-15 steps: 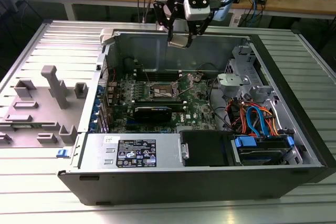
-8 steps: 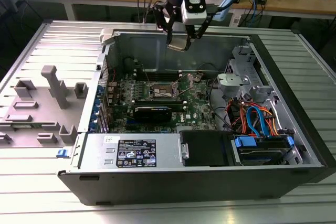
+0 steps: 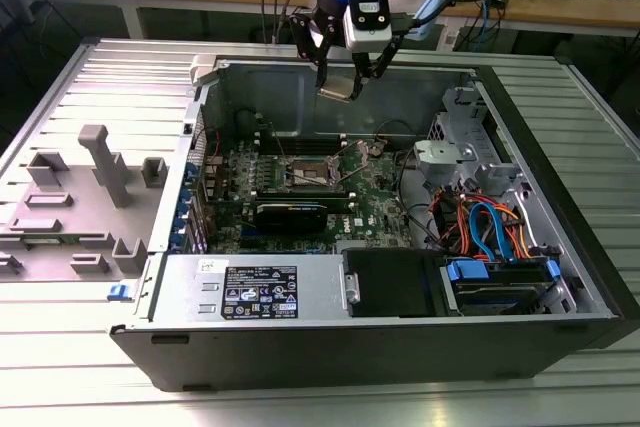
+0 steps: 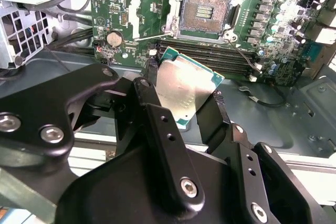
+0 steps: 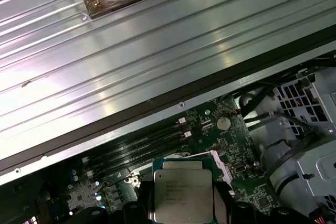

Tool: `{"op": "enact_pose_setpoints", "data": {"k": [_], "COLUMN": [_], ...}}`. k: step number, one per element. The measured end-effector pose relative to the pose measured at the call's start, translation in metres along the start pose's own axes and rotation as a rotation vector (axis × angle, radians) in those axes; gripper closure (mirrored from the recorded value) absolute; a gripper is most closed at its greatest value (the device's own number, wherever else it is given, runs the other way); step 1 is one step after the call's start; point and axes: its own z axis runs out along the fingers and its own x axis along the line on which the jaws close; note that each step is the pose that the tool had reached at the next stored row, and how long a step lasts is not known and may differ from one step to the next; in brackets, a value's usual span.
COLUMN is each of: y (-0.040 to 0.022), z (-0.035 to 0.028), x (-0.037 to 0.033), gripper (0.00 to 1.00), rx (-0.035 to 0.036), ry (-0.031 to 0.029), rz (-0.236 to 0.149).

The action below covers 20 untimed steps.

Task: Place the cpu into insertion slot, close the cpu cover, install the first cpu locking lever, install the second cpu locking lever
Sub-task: 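Place the cpu into insertion slot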

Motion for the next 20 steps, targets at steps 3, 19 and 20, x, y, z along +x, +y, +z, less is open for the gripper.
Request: {"op": "enact_pose_setpoints", "data": {"k": [3,19,20], "y": [0.0000,-0.0009,-0.0010], "z": [0.0000,0.0095,0.0104], "x": [0.0000,0.0000,0.0000], "gripper": [0.46,0.46,0.46], "rx": [0.0000,0.0055,0.0058], "ry": [0.0000,-0.0122,-0.0130], "rz": [0.000,0.109,0.117]}}
